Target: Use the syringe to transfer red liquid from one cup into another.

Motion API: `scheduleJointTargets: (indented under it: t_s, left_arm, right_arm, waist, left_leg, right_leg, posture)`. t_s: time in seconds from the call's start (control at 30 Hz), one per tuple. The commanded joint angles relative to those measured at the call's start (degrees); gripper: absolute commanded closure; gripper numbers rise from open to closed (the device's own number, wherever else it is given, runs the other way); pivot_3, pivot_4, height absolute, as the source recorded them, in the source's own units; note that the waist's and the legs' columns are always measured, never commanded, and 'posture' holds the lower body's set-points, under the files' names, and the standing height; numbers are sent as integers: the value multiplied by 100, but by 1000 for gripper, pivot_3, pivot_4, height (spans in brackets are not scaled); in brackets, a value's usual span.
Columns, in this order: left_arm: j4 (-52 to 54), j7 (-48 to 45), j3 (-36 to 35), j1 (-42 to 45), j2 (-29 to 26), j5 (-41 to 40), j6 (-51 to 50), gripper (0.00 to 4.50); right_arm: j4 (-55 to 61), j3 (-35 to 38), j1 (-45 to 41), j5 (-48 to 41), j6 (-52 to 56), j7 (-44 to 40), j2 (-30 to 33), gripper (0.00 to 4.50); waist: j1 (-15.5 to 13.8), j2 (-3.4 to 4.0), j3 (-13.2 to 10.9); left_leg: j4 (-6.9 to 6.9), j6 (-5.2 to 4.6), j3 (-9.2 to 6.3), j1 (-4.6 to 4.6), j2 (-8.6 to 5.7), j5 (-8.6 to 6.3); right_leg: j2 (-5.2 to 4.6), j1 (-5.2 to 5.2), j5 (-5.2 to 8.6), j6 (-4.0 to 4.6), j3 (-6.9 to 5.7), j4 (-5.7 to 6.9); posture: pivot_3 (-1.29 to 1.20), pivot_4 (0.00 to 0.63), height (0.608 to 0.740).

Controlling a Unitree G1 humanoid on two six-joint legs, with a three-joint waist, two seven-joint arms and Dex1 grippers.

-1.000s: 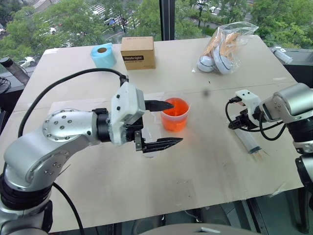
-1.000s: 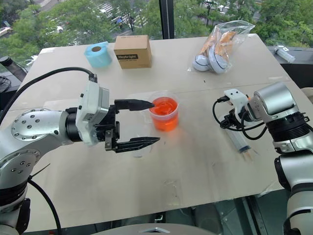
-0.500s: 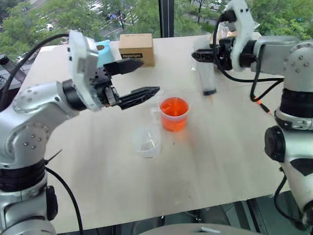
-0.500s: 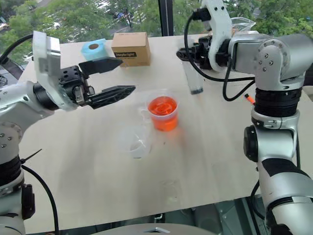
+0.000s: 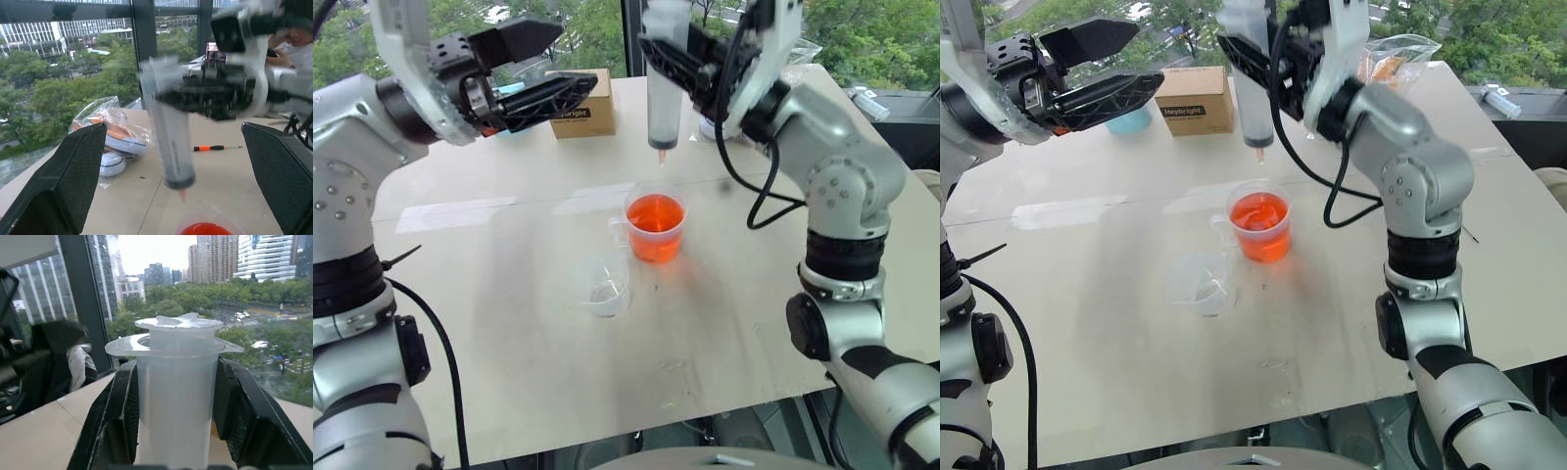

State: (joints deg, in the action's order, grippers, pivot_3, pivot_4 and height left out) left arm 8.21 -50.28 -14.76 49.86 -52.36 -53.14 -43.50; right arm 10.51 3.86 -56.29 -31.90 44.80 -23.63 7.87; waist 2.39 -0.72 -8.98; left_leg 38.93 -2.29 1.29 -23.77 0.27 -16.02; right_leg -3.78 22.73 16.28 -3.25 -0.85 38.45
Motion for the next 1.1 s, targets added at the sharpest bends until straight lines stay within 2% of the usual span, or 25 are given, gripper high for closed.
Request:
scheduleJointTargets:
  t_s: [0.03, 0.23, 0.53, 0.63, 0.7, 1.1]
  left_arm:
    - [-55, -169, 84, 283, 16, 96, 40, 0]
    - [130, -280, 355, 79, 272, 220, 19, 0]
    - [342, -206, 594, -49, 662, 305, -10, 0]
    - [440, -136, 639, -103, 865, 222, -111, 821]
    - [509, -136, 705, -179, 941, 328, -88, 1679]
    - [367, -364, 971, -284, 1031, 912, 171, 1679]
  right_arm:
    - [623, -422, 629, -12, -697, -425, -132, 2899]
    - [269, -1133, 1463, 660, -1933, -1205, 62, 2899]
    - [-172, -1375, 1522, 1055, -2640, -1493, 71, 2899]
    - [-280, -1381, 1510, 1138, -2775, -1489, 16, 2899]
    - [-317, -1385, 1509, 1171, -2820, -1488, -1, 2899]
    - [-364, -1371, 1524, 1291, -2945, -1492, -12, 2899]
  waist:
    - [4, 0, 0]
    - [8, 0, -2]
    - [0, -1, -2]
    - [-3, -2, -1]
    - [-2, -2, -2]
    - [-5, -2, -2]
  left_leg:
    - [1, 0, 1, 1, 0, 0]
    - [13, 0, 4, 4, 0, 0]
    - [27, 0, 1, 5, 3, 0]
    - [27, 0, 0, 5, 3, 0]
    - [28, 0, 1, 5, 3, 0]
    - [29, 0, 1, 5, 3, 0]
  right_leg:
    - [0, 1, 0, 0, 2, 4]
    - [3, 0, 0, 0, 9, 12]
    - [4, 1, 0, 1, 11, 31]
    - [3, 1, 0, 1, 11, 32]
    - [3, 1, 0, 1, 11, 33]
    - [3, 1, 0, 1, 11, 34]
  posture:
    - [0, 150, 740]
    - [0, 150, 740]
    - [0, 150, 740]
    - [0, 150, 740]
    - [0, 150, 740]
    - [0, 150, 740]
